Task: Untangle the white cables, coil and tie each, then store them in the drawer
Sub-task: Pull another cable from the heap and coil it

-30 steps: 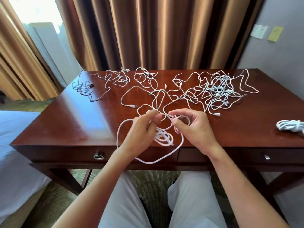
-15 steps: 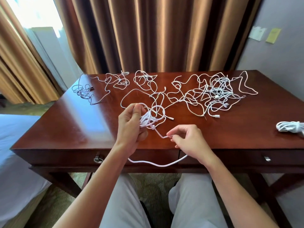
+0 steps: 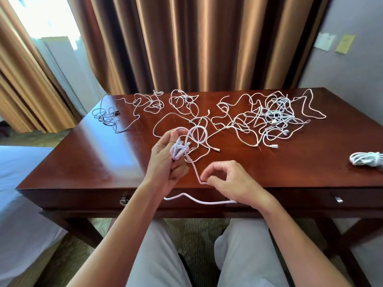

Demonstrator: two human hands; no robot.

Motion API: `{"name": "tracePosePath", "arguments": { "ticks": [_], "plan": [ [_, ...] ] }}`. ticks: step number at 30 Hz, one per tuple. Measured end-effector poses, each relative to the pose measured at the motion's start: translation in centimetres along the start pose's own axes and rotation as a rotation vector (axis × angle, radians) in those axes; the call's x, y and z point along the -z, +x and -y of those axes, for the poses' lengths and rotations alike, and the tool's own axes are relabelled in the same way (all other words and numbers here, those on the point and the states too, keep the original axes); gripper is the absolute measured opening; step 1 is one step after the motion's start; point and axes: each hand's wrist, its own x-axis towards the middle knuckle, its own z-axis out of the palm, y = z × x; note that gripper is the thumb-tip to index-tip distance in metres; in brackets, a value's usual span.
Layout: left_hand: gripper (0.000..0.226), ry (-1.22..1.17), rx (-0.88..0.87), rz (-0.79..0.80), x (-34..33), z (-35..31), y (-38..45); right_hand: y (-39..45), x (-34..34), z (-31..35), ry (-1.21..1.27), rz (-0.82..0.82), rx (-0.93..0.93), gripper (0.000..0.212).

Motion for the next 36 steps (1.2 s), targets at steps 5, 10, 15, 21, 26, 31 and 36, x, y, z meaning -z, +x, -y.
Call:
{"name": "tracePosePath", "arguments": {
  "ticks": [5,10,15,21,26,31,36],
  "plan": [
    [0.028,0.026,0.082,0.115,-1.0,0.4,-0.2,1.2,-0.8,1.1,0.385,-0.011,0.120,0.032],
    [0.031,0.133,0.090,0.075,-0.9,0.4,-0.3,1.4,-0.7,1.6,0.399,-0.111,0.206,0.017],
    [0.032,0.237,0.100,0.048,-0.5,0.6,-0.2,1.4,-1.0,1.8,0.587,-0.165,0.165,0.015],
    [0.026,0.342,0.080,0.090,0.8,0.3,-0.2,1.4,0.9,2.3,1.271,-0.239,-0.001,0.019],
    [0.019,0.426,0.031,-0.038,2.8,-0.5,-0.3,2.2,5.5,0.4,1.430,-0.383,-0.293,0.030],
    [0.031,0.379,-0.035,-0.159,4.5,-0.9,0.6,2.7,7.8,-1.6,1.119,-0.492,-0.434,0.017],
    [0.034,0.390,-0.084,-0.182,4.2,-1.3,1.2,2.9,7.5,-3.7,-0.329,-0.565,-0.432,0.031]
  ]
}}
